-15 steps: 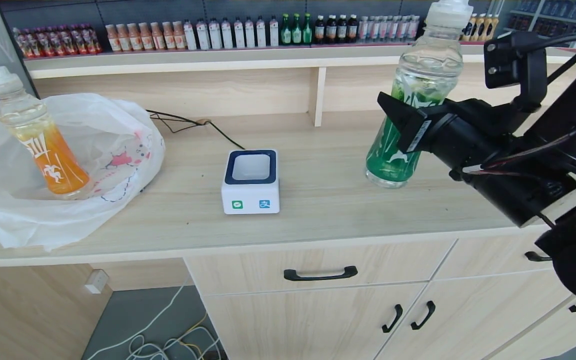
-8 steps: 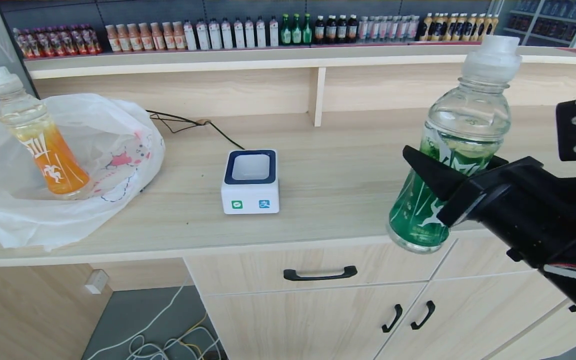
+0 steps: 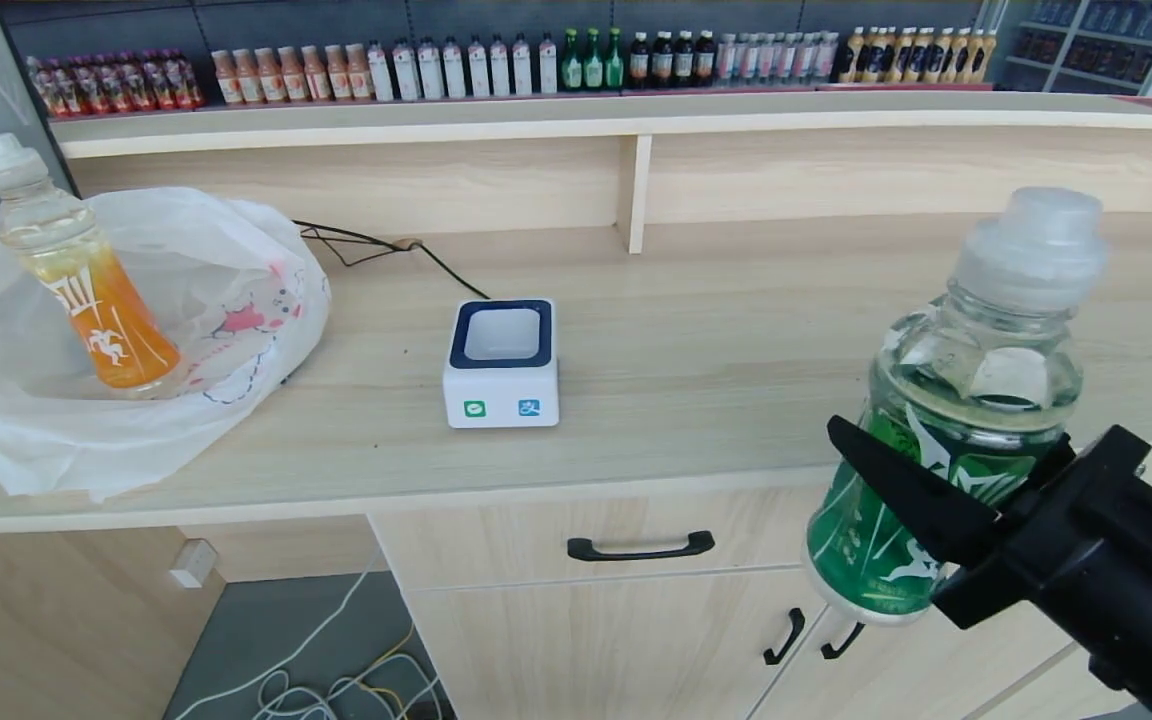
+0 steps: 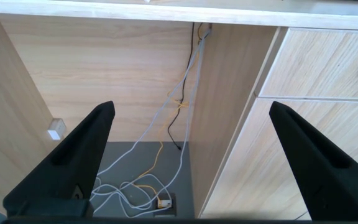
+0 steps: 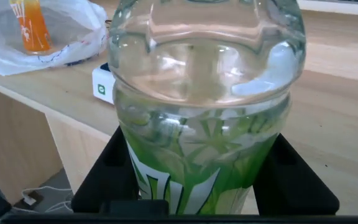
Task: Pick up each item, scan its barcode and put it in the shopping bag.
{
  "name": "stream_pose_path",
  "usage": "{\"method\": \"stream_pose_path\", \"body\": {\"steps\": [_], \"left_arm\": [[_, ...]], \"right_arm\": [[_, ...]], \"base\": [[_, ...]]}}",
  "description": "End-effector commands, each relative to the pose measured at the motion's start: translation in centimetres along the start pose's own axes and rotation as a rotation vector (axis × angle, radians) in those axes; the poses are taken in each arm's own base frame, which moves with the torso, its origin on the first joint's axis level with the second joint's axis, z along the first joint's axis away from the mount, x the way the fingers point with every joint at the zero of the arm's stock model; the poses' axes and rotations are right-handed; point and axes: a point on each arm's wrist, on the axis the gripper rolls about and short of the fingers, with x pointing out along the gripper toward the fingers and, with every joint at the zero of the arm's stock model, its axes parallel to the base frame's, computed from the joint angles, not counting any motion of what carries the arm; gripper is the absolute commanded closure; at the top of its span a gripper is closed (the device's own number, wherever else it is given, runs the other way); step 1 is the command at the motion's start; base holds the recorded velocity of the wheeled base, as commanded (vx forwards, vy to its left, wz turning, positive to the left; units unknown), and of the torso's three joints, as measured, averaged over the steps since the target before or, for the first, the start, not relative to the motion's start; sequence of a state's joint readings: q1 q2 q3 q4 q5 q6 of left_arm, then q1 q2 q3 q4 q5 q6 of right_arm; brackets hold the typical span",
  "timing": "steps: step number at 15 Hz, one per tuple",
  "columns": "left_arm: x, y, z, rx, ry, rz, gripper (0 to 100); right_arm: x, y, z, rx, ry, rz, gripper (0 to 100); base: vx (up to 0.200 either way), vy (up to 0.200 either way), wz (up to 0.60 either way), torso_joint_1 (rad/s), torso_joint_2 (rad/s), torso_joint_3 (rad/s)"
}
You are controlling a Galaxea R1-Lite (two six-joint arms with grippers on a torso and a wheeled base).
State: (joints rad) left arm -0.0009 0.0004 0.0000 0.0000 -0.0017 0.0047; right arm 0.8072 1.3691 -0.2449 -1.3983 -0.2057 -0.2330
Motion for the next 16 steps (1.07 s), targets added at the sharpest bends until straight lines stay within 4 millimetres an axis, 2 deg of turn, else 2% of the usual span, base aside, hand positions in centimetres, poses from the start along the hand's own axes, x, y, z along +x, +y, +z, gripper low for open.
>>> {"method": "stream_pose_path", "body": {"steps": [1, 6, 10, 14, 15, 16], "left_arm": [[0.0, 0.0, 0.0, 0.000, 0.000, -0.001, 0], [0.0, 0.0, 0.0, 0.000, 0.000, -0.001, 0], [0.0, 0.0, 0.0, 0.000, 0.000, -0.001, 0], [0.0, 0.0, 0.0, 0.000, 0.000, -0.001, 0], [0.0, 0.0, 0.0, 0.000, 0.000, -0.001, 0], [0.0, 0.0, 0.0, 0.000, 0.000, -0.001, 0]], "right_arm": [[-1.0, 1.0, 0.0, -0.036, -0.003, 0.065, 100], [-1.7, 1.6, -0.6, -0.181, 0.013, 0.128, 100], [-2.3, 2.0, -1.1, -0.369, -0.060, 0.330, 100], [-2.7, 1.9, -0.8, -0.438, -0.119, 0.385, 100], [-2.7, 2.1, -0.6, -0.542, -0.193, 0.450, 100], [-2.8, 2.0, -0.6, -0.564, -0.204, 0.450, 100]], "base": [[0.000, 0.000, 0.00, 0.000, 0.00, 0.000], [0.000, 0.000, 0.00, 0.000, 0.00, 0.000], [0.000, 0.000, 0.00, 0.000, 0.00, 0.000], [0.000, 0.000, 0.00, 0.000, 0.00, 0.000], [0.000, 0.000, 0.00, 0.000, 0.00, 0.000], [0.000, 0.000, 0.00, 0.000, 0.00, 0.000]]}}
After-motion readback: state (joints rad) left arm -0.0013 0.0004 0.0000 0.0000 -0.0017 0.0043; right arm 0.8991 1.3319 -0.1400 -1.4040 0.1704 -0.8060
